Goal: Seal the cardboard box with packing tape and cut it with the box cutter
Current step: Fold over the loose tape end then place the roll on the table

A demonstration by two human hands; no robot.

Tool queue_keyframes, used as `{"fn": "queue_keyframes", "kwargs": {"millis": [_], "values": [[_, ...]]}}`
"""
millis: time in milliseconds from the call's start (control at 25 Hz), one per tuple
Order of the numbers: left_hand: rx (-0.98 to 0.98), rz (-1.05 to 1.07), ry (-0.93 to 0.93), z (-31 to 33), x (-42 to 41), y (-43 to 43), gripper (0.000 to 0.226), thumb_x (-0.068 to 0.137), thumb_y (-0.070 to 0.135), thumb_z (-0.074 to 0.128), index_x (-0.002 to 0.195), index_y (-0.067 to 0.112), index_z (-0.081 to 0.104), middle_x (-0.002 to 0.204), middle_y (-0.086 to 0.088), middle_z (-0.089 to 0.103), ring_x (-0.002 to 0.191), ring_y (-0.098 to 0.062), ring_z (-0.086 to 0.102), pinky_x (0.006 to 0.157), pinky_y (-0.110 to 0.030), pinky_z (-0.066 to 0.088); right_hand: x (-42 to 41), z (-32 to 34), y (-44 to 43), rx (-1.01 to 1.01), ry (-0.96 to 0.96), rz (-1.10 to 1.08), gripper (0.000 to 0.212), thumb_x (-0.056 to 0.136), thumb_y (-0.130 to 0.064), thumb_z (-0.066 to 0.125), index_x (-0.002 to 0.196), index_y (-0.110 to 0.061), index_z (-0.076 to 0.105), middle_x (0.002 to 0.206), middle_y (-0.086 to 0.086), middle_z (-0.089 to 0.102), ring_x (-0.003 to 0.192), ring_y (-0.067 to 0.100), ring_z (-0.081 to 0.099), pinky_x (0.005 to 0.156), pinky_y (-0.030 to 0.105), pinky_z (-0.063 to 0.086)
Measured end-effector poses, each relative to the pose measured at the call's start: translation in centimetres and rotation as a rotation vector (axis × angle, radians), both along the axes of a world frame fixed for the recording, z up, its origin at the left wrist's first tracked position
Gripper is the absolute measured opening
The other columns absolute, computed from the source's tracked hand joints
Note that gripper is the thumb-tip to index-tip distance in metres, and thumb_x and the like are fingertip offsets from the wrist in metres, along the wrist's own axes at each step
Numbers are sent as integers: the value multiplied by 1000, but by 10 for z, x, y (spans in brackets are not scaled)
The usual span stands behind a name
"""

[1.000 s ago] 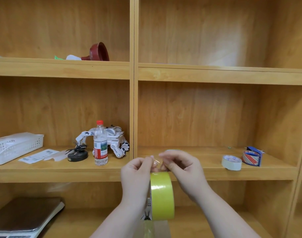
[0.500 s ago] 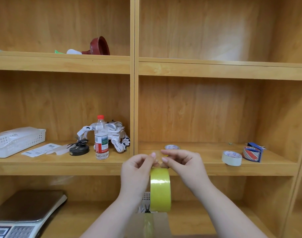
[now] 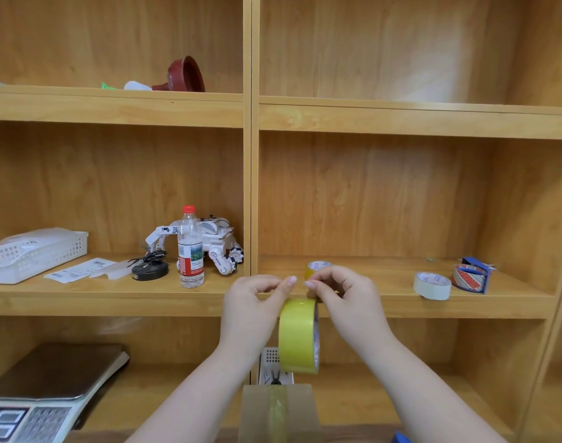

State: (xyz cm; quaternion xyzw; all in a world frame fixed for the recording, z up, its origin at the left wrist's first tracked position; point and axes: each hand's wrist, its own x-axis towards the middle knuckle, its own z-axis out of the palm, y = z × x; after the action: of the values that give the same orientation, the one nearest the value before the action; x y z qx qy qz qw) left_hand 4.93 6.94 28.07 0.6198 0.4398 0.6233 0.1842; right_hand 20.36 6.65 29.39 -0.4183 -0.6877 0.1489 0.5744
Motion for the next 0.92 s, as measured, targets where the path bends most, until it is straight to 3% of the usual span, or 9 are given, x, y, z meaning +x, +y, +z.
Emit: {"fn": "queue_keyframes", "kwargs": {"millis": [80,160,240,400,520,680,840,920], "values": [[25,76,76,0,0,1,12,72,47,73,82,40,75,92,22,70,105,-6,55,86,-25,43,-1,1,2,-3,-5,-2,15,82,-12,68,70,-21,67,71,-5,70,69,14,63,67,31,51],[14,115,145,0,-2,2,48,70,50,73,117,41,64,107,24,63,110,-5,47,87,-22,39,-1,3,3,9,-17,-8,16,82,-10,67,70,-21,67,70,-4,69,68,9,62,65,25,49],[70,124,202,3,-5,2,65,70,50,73,131,44,51,114,26,58,112,-2,41,92,-22,37,0,4,4,8,-21,-13,16,83,-11,66,70,-20,66,67,-1,69,68,12,62,66,27,49],[255,94,374,9,-8,9,23,74,47,69,95,38,72,107,25,61,109,-6,42,95,-30,35,2,2,7,-5,-27,12,15,83,-13,66,71,-21,65,67,4,69,68,25,63,68,43,51],[214,41,379,13,-12,17,11,73,42,73,77,31,72,91,24,63,102,-3,45,90,-21,32,4,2,9,-20,-34,24,13,82,-16,68,70,-21,66,68,1,69,68,18,63,67,36,53],[141,-18,448,12,-14,22,9,78,34,72,74,28,67,80,21,61,92,-5,48,82,-15,34,6,-2,14,7,-106,-21,14,81,-15,69,69,-19,64,81,-6,65,76,5,57,62,10,41],[-81,-148,299,-3,-4,20,12,87,26,63,76,27,61,71,13,59,68,0,51,62,-11,39,4,-15,23,-108,-22,-1,14,81,-11,69,69,-14,64,66,-8,61,61,0,52,59,9,40],[-209,-208,149,-16,-2,22,7,88,31,63,91,26,60,78,7,59,69,-7,53,64,-15,42,2,-25,28,-160,16,0,13,82,-11,68,69,-13,64,63,-8,60,57,-1,50,58,10,41]]}}
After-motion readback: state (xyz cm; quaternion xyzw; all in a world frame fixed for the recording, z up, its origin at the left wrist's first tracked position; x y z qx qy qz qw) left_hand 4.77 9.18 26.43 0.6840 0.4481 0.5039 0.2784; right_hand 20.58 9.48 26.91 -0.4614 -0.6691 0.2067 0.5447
